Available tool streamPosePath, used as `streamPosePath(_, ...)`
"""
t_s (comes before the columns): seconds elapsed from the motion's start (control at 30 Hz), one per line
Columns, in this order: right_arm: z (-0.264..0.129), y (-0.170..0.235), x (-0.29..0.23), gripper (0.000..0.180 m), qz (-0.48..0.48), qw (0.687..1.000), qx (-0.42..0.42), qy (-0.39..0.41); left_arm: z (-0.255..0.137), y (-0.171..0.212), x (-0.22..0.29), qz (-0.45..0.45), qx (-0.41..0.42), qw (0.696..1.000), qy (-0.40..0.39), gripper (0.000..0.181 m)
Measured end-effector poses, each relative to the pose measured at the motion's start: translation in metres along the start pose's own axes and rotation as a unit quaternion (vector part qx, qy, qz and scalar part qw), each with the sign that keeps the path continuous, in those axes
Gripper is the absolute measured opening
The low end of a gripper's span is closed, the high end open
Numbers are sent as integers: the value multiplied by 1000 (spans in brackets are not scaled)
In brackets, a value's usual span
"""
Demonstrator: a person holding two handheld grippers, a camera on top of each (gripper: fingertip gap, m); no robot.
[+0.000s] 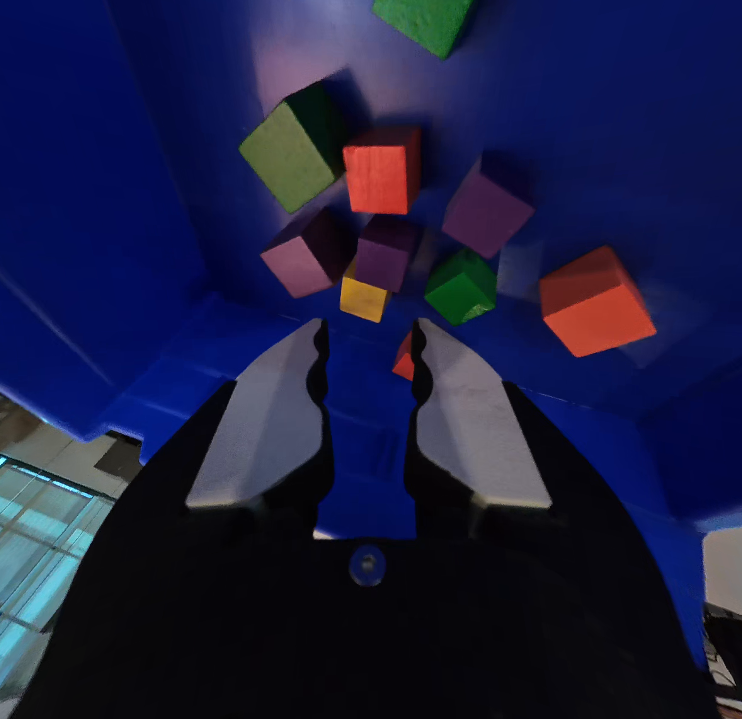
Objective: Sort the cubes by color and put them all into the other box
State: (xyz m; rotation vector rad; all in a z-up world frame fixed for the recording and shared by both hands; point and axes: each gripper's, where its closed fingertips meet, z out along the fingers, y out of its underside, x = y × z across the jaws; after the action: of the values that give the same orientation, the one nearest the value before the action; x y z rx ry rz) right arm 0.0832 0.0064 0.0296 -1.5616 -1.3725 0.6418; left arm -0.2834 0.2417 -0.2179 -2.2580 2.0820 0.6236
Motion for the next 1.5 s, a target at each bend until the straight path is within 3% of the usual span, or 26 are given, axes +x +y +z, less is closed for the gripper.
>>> streamPosePath(0.23,1,2,2,0,2,1000,-1,-1,16,-3,-2,5,-18,1000,16,43)
streamPosePath(0.37,1,2,3,0,2,1000,-2,1,18,-8,1,2,-7,999,35,25)
streamPosePath(0.57,2,2,2,0,1,1000,-3,-1,14,-6,-2,-5,1,1000,19,22)
streamPosePath(0.87,2,-2,-1,0,6,1000,14,-11,-58,-7,-2,-64,145,984,-81,22)
streamPosePath(1.1,16,-18,-17,0,21,996,67,-56,-186,-45,36,-50,344,916,-201,22)
streamPosePath(1.23,24,-31,-30,0,47,986,120,-102,-269,-89,79,7,444,854,-272,22)
streamPosePath(1.37,25,-44,-40,0,84,967,182,-160,-338,-132,122,75,505,792,-334,22)
streamPosePath(1.5,22,-50,-37,20,135,945,220,-199,-388,-166,155,125,537,738,-390,21)
